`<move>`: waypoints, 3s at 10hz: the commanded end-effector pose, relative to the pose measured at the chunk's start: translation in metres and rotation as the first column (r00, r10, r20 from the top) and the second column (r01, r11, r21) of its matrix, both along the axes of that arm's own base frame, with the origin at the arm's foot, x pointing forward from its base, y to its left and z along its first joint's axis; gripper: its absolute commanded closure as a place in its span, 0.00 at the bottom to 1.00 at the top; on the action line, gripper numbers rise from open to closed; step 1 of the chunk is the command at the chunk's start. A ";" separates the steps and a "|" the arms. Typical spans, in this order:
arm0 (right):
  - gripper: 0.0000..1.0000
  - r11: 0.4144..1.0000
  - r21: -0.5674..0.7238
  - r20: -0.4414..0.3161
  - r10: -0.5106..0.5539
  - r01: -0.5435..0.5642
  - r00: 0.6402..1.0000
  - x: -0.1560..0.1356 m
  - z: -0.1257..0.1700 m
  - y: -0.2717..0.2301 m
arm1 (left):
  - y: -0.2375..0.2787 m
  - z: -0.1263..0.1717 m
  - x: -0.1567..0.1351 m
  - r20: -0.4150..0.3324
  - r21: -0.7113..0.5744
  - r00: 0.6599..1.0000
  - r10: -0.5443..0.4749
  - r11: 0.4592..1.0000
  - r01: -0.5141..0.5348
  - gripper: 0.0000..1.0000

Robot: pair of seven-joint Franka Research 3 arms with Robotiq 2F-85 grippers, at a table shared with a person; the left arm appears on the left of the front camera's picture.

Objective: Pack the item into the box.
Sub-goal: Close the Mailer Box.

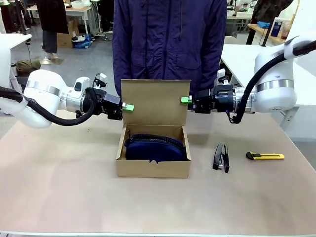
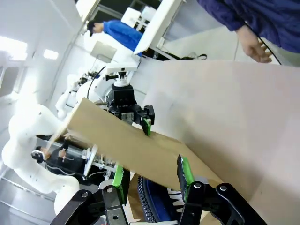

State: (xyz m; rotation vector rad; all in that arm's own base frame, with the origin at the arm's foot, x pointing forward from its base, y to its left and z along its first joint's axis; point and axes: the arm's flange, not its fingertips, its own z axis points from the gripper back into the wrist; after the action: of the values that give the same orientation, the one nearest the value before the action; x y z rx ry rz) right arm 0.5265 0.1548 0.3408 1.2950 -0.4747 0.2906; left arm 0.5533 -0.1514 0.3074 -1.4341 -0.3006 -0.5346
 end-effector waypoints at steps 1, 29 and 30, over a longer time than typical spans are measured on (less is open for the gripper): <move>0.44 1.000 0.009 0.070 -0.007 0.006 0.998 -0.011 -0.010 0.010 | 0.006 0.001 -0.015 0.085 -0.033 0.996 -0.011 0.999 0.014 0.41; 0.44 0.989 0.103 0.679 0.009 -0.108 0.734 -0.081 -0.030 0.015 | 0.010 -0.008 -0.103 0.786 -0.205 0.599 0.154 0.979 0.018 0.41; 0.44 0.989 0.090 0.706 0.018 -0.114 0.708 -0.084 -0.032 0.017 | 0.009 -0.014 -0.106 0.803 -0.213 0.574 0.159 0.977 0.027 0.41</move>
State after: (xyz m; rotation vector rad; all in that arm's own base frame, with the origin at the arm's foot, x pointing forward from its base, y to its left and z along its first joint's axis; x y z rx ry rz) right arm 0.4494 0.1668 0.3153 1.3055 -1.0463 0.8221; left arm 0.4526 -0.1418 0.3011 -1.2652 -1.1443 -1.0905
